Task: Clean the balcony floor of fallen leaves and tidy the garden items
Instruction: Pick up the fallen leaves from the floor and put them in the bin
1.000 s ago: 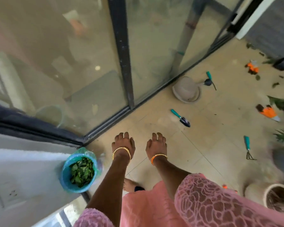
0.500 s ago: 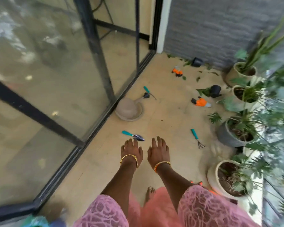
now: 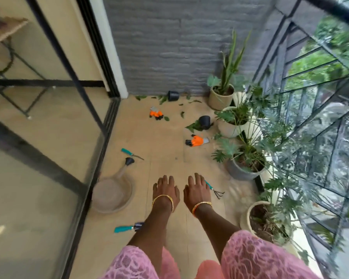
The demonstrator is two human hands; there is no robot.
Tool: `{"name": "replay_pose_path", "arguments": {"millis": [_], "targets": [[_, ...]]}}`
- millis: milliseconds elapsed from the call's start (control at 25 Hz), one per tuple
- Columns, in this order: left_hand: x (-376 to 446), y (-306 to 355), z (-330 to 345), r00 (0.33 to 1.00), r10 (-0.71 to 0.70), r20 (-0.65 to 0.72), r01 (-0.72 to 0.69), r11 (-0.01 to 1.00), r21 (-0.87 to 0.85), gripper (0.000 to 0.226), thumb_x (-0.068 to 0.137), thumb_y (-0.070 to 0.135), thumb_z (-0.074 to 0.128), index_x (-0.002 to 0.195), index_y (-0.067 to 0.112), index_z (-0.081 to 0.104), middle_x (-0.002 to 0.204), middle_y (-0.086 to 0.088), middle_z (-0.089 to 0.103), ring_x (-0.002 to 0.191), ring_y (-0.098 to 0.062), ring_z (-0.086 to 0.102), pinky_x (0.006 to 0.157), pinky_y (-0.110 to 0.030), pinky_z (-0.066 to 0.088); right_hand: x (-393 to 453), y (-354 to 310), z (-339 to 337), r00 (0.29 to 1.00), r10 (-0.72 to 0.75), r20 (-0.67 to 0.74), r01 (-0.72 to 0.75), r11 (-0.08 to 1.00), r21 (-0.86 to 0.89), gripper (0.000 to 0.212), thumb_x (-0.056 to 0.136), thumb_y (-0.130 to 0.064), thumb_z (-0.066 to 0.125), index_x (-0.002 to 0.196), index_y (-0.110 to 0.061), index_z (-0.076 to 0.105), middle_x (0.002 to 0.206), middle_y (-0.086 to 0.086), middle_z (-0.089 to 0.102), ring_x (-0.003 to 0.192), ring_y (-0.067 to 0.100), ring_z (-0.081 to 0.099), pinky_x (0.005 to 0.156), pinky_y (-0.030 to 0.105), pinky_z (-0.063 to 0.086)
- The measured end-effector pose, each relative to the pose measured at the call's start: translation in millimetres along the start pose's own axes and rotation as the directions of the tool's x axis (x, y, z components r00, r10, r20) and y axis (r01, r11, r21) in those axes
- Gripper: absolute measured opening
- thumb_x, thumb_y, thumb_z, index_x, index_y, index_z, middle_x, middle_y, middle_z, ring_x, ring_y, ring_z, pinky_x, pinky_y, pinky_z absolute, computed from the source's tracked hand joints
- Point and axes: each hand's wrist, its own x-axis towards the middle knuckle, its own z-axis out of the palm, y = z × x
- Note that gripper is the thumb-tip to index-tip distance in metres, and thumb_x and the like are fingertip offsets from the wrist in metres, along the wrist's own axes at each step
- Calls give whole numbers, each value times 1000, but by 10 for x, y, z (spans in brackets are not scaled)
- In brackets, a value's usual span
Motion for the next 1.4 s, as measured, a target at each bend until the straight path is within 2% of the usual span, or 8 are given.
{"name": "replay_pose_path", "arguments": {"millis": [120, 320, 400, 680, 840, 1120, 1240, 1400], "targets": [[652, -170, -333, 998, 45, 34, -45, 999, 29, 51, 102, 30, 29, 149, 12, 22, 153, -13, 27, 138, -27, 30, 112, -35, 28, 569, -171, -236, 991, 131, -6, -129, 985, 118, 48, 97, -28, 36, 142, -13, 29, 155, 12, 17, 136, 30, 31, 100, 42, 40], [1677, -315, -768, 991, 132, 10, -132, 983, 127, 51, 100, 32, 31, 147, 11, 27, 150, -13, 31, 137, -27, 29, 111, -37, 27, 1479, -344, -459, 974, 215, -71, -203, 968, 146, 48, 96, -28, 38, 141, -12, 30, 155, 13, 20, 137, 31, 28, 103, 42, 37], [2069, -356, -847, 990, 137, 43, -142, 978, 151, 52, 100, 33, 31, 147, 11, 26, 151, -13, 29, 139, -28, 26, 112, -39, 26, 1887, -377, -453, 968, 242, -67, -228, 959, 169, 46, 95, -27, 39, 138, -12, 34, 153, 14, 22, 135, 32, 31, 101, 42, 38], [3617, -521, -1155, 986, 20, 163, -47, 985, 165, 52, 101, 35, 28, 146, 10, 26, 151, -12, 29, 139, -28, 26, 113, -39, 25, 3578, -325, -420, 967, 257, 0, -253, 951, 176, 34, 95, -26, 39, 124, -10, 47, 135, 12, 43, 118, 32, 45, 91, 40, 43], [4530, -456, -1538, 989, -33, 142, 14, 991, 130, 49, 100, 35, 29, 142, 10, 31, 146, -11, 35, 134, -27, 33, 110, -37, 30, 4551, -370, -654, 973, 229, 18, -229, 960, 158, 33, 92, -23, 46, 119, -5, 52, 129, 18, 47, 111, 38, 48, 85, 43, 44], [6209, -318, -1878, 982, 12, 188, -35, 993, 117, 43, 99, 35, 31, 133, 11, 42, 133, -11, 48, 124, -26, 44, 104, -37, 35, 6170, -372, -909, 968, 244, 62, -252, 948, 193, 23, 92, -18, 44, 108, -5, 53, 115, 16, 53, 108, 34, 49, 83, 38, 42], [7014, -245, -1951, 961, 73, 268, -107, 988, 114, 42, 99, 33, 32, 134, 11, 42, 134, -12, 47, 125, -27, 43, 104, -37, 35, 6863, -342, -903, 942, 320, 100, -334, 923, 191, 25, 91, -16, 43, 112, -5, 52, 118, 14, 52, 110, 32, 49, 87, 37, 42], [8005, -244, -2088, 918, 112, 381, -157, 984, 89, 42, 98, 30, 35, 136, 11, 40, 136, -11, 45, 126, -26, 42, 103, -36, 35, 7743, -383, -809, 881, 410, 235, -457, 868, 197, 31, 91, -14, 44, 121, -6, 50, 124, 14, 51, 117, 30, 45, 92, 37, 44]]}}
